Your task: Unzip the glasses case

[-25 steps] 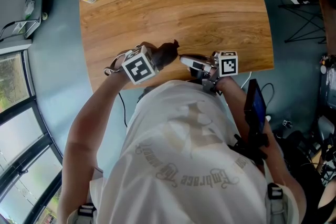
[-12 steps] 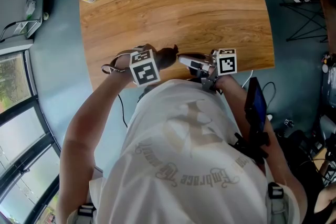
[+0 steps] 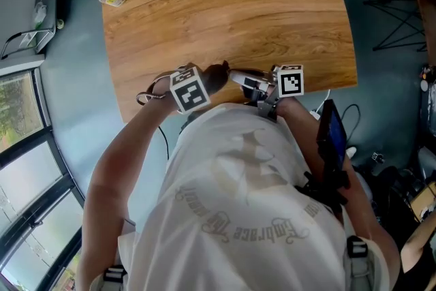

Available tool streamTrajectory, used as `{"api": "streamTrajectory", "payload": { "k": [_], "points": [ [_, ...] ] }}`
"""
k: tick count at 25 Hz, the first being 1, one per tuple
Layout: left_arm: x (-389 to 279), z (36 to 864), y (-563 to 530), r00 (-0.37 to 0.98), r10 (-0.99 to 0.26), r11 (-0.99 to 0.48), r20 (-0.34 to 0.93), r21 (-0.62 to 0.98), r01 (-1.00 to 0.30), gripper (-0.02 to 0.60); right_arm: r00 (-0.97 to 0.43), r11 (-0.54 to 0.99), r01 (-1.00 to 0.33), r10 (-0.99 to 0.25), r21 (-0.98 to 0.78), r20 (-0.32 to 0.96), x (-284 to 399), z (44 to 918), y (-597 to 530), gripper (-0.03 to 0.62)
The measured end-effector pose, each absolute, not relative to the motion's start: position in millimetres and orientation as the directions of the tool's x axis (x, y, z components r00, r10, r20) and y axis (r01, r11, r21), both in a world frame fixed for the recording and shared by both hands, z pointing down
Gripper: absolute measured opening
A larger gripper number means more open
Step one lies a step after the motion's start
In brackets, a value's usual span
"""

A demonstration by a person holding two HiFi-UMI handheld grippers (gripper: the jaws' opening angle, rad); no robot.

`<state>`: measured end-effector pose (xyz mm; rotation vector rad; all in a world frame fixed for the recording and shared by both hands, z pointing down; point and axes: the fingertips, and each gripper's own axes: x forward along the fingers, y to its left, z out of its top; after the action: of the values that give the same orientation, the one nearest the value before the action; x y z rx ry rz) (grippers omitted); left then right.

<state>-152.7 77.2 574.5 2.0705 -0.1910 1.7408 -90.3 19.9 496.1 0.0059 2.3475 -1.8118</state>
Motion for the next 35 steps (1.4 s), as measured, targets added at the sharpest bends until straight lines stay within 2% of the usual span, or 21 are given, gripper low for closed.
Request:
{"api": "streamTrajectory", "payload": {
  "k": [5, 11, 13, 15, 18, 20, 22, 24, 29, 35],
  "points": [
    [-144.5, 578.5, 77.8, 0.176, 0.117, -0.916, 0.977, 0.174, -0.361, 0.261, -0.973, 0.261, 0.131, -0.149, -0.956, -0.174, -88.5, 489.8, 12.6, 0.008],
    [-163.8, 591.1, 81.2, 0.031, 0.09, -0.967, 0.995, 0.095, -0.238, 0.259, -0.999, 0.324, 0.048, -0.003, -0.945, -0.051, -103.0, 500.2, 20.6, 0.008],
    [-165.6, 591.0, 78.6, 0.018, 0.091, -0.969, 0.996, 0.093, -0.23, 0.259, -0.999, 0.335, 0.043, 0.006, -0.941, -0.044, -105.5, 498.8, 17.5, 0.008],
    [-163.0, 590.3, 79.7, 0.063, 0.13, -0.952, 0.99, 0.142, -0.269, 0.262, -0.999, 0.334, 0.037, -0.005, -0.942, -0.041, -106.0, 499.4, 13.9, 0.008],
    [-147.6, 583.3, 79.7, 0.251, 0.208, -0.868, 0.945, 0.297, -0.399, 0.274, -0.997, 0.301, 0.039, -0.047, -0.953, -0.055, -106.6, 502.5, 5.0, 0.014],
    [-137.2, 576.9, 68.6, 0.336, 0.192, -0.831, 0.922, 0.335, -0.444, 0.278, -0.995, 0.3, 0.025, -0.081, -0.954, -0.051, -106.6, 504.4, -3.8, 0.02],
    [-135.1, 575.1, 59.1, 0.365, 0.179, -0.807, 0.913, 0.349, -0.477, 0.279, -0.991, 0.3, 0.001, -0.13, -0.954, -0.041, -103.4, 506.2, -13.4, 0.028],
    [-137.3, 573.4, 53.3, 0.392, 0.185, -0.76, 0.901, 0.384, -0.524, 0.282, -0.979, 0.285, -0.028, -0.203, -0.958, -0.032, -94.0, 510.3, -24.3, 0.106],
    [-147.9, 574.0, 28.7, 0.446, 0.171, -0.645, 0.879, 0.442, -0.624, 0.288, -0.93, 0.251, -0.055, -0.366, -0.966, -0.042, -63.1, 510.6, -43.4, 0.109],
    [-156.3, 585.3, -10.2, 0.418, 0.194, -0.59, 0.887, 0.446, -0.673, 0.295, -0.883, 0.157, -0.131, -0.467, -0.979, 0.043, -34.3, 531.5, -45.2, 0.09]
  ]
}}
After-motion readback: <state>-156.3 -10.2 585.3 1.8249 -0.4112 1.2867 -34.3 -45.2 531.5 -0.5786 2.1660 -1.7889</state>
